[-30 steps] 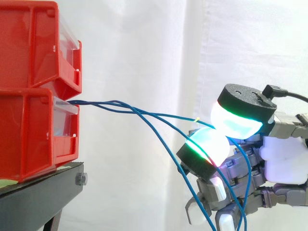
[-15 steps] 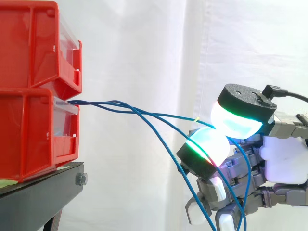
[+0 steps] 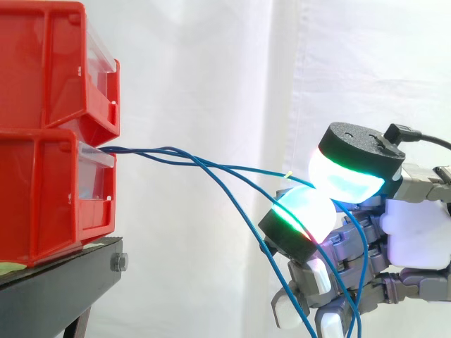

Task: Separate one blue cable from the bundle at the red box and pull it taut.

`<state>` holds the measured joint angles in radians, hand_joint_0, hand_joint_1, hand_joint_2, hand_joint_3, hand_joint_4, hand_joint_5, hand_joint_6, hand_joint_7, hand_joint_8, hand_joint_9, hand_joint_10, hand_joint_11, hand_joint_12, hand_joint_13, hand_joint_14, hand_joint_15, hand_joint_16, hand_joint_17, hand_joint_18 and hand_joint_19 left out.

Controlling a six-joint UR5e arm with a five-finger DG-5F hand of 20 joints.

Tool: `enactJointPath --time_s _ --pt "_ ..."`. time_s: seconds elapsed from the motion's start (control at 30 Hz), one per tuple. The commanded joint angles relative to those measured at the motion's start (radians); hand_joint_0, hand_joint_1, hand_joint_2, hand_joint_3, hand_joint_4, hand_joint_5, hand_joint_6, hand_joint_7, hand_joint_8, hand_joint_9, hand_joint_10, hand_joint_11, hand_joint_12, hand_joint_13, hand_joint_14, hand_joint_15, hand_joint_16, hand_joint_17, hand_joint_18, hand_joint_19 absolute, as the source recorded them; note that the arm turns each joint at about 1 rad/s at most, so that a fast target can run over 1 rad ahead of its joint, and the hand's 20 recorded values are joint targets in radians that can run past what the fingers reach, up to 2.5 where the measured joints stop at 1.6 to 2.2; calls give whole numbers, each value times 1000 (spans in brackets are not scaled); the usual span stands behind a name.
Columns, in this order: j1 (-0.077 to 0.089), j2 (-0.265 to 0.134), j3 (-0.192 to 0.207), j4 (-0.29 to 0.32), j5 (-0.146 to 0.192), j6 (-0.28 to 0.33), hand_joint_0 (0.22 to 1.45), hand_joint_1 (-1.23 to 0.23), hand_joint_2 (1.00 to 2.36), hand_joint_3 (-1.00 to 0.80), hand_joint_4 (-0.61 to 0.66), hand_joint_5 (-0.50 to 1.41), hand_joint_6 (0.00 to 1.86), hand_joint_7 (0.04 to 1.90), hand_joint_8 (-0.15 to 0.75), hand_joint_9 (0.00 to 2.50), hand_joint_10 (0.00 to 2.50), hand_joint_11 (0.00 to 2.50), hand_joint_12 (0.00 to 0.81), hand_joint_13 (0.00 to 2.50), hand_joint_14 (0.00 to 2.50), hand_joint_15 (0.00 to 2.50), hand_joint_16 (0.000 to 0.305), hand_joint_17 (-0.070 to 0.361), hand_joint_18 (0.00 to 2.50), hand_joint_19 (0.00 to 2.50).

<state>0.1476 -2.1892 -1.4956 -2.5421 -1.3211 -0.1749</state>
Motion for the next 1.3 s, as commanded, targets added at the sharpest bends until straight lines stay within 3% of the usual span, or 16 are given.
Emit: enactJointPath --time_s 0.0,1.27 --pt "0 0 0 0 -3 0 594 -722 1019 -121 -67 -115 846 1144 323 776 16 1059 351 640 18 555 40 91 661 672" --pt "0 0 0 0 0 0 594 -721 1019 -124 -70 -116 844 1146 318 760 17 1028 350 636 17 554 41 91 660 674"
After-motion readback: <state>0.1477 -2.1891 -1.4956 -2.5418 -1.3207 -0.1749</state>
